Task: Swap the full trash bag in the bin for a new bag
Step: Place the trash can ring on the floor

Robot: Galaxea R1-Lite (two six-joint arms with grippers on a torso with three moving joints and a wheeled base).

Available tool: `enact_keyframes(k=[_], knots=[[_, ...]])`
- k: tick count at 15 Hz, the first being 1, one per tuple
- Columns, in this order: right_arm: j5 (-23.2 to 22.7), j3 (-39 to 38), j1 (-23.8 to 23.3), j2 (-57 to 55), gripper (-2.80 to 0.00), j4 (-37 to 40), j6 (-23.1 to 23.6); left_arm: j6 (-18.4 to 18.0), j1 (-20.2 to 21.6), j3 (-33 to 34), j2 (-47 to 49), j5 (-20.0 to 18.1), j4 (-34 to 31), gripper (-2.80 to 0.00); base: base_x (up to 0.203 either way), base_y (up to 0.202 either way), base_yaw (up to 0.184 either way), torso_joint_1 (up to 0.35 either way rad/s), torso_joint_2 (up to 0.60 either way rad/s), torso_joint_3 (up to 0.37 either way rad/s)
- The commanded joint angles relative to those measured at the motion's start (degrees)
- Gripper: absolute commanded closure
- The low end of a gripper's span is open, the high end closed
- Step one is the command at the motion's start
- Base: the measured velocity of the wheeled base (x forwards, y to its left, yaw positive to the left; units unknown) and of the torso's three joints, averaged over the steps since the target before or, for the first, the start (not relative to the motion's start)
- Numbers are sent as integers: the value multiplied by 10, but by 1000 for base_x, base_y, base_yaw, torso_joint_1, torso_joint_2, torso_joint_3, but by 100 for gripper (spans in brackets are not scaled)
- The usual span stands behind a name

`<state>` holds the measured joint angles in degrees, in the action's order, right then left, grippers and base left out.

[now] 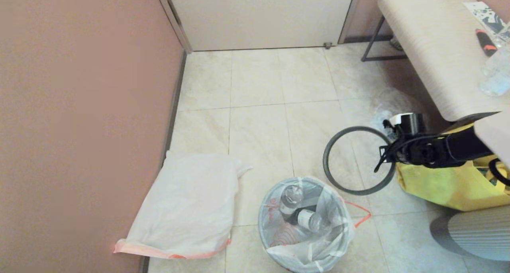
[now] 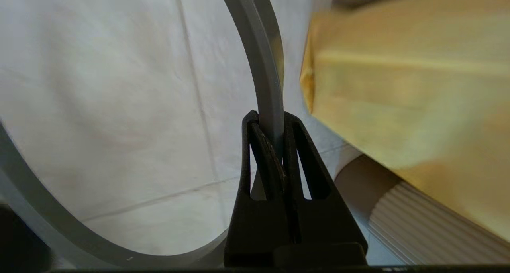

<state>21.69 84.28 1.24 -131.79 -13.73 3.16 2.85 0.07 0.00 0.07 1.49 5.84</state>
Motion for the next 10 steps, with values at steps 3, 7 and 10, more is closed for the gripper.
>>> enact_keyframes(k=[3,7,10], knots=[[1,117,-33,-176,0,11,27,1,0,21,0,0,1,0,0,0,0,0,0,0],[1,140,-43,-209,-280,26,53,1,0,21,0,0,0,0,0,0,0,0,0,0],[1,98,-41,-158,-280,30,39,1,0,21,0,0,1,0,0,0,0,0,0,0]])
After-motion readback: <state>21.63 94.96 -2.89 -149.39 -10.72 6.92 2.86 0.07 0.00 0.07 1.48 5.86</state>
